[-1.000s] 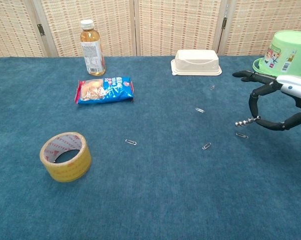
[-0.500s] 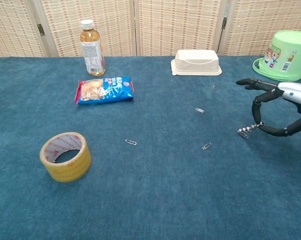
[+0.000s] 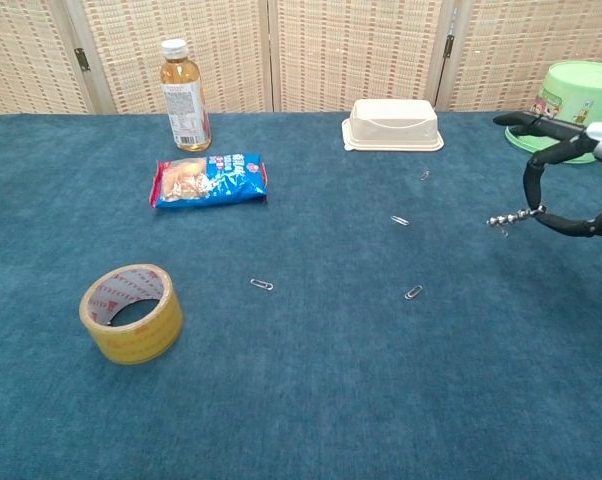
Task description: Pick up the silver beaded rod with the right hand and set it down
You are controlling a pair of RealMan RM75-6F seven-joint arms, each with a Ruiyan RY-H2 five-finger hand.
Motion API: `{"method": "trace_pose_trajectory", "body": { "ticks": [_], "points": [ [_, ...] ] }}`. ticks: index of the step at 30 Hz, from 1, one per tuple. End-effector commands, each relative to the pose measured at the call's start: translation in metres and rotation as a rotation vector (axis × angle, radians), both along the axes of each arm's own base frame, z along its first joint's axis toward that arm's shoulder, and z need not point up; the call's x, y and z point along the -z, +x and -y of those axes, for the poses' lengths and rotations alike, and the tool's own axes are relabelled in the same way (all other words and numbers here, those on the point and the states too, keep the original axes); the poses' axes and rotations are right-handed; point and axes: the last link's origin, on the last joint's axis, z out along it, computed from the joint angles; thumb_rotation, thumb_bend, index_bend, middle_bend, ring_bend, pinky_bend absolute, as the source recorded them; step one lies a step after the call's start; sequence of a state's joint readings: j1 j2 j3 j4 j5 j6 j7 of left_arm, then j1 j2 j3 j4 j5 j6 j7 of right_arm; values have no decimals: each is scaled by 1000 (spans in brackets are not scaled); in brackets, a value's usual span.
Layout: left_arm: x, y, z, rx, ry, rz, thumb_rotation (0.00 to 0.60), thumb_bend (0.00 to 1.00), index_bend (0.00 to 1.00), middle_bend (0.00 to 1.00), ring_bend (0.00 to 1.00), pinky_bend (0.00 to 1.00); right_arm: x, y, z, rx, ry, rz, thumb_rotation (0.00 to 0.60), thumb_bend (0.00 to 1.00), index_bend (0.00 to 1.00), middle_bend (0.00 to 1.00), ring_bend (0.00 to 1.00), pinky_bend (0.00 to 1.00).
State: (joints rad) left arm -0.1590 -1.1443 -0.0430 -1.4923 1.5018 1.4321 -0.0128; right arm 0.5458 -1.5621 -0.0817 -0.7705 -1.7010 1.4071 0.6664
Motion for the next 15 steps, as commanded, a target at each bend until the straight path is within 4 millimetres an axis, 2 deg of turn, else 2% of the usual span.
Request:
{"method": "trace_pose_trajectory", "body": {
  "ticks": [1, 10, 15],
  "points": [
    [0, 1, 1, 4, 0, -1, 600, 394, 0, 66, 110, 100, -12, -4, -4, 13, -47, -22, 600, 411, 861, 19, 0, 0],
    [3, 2, 1, 8, -5, -13, 600, 394, 0, 66, 110, 99, -30, -31, -31, 32, -120, -227, 600, 411, 861, 20, 0, 0],
    [6, 3, 1, 10, -10, -23, 600, 394, 0, 66, 110, 100, -28, -42, -38, 51, -130, -288, 600, 411, 861, 19, 0, 0]
  ]
}}
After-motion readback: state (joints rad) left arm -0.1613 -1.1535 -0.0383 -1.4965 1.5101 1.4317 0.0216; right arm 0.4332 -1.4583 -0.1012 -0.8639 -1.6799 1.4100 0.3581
